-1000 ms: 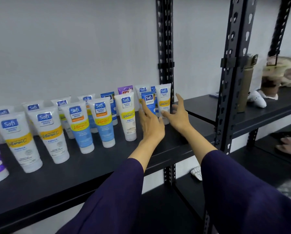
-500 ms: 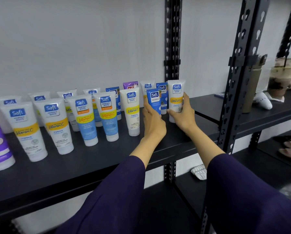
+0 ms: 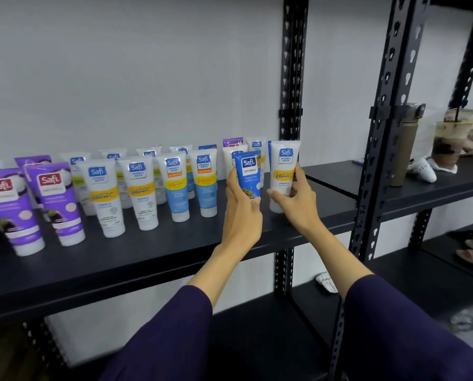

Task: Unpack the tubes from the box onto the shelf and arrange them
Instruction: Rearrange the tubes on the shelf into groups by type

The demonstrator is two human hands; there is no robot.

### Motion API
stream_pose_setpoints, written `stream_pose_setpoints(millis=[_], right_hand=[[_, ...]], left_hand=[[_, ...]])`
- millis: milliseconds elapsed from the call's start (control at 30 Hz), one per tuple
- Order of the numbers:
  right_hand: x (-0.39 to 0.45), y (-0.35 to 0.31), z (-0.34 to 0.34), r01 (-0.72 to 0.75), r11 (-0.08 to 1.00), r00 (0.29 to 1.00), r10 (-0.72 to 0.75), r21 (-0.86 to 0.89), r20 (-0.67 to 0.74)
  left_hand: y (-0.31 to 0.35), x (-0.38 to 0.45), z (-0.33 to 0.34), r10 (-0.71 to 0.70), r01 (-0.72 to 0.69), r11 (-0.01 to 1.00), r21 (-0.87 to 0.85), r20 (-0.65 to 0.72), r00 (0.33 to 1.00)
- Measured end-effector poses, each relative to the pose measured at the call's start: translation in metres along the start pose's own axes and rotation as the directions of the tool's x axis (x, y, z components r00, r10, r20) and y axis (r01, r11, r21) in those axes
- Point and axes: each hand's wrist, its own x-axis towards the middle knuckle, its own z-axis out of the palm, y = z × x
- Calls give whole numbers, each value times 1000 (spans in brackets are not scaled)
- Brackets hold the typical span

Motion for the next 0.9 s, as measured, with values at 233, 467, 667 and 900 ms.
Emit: stream_pose_setpoints(millis=[233, 467, 667, 900], right_hand=[[-25, -29, 47, 27, 999, 996, -31, 45, 87], [-36, -35, 65, -32, 999, 972, 30, 2, 232], [-32, -35, 59, -72, 997, 951, 77, -28, 298], [-37, -46, 74, -51, 998, 936, 41, 21, 349]], left_hand=[[-19, -20, -60, -57, 71, 991, 110, -121, 991], [-36, -24, -105, -133, 139, 985, 103, -55, 990], [-41, -25, -112, -141, 135, 979, 153, 31, 990], [-38, -27, -119, -126, 133, 989, 60, -105, 986]])
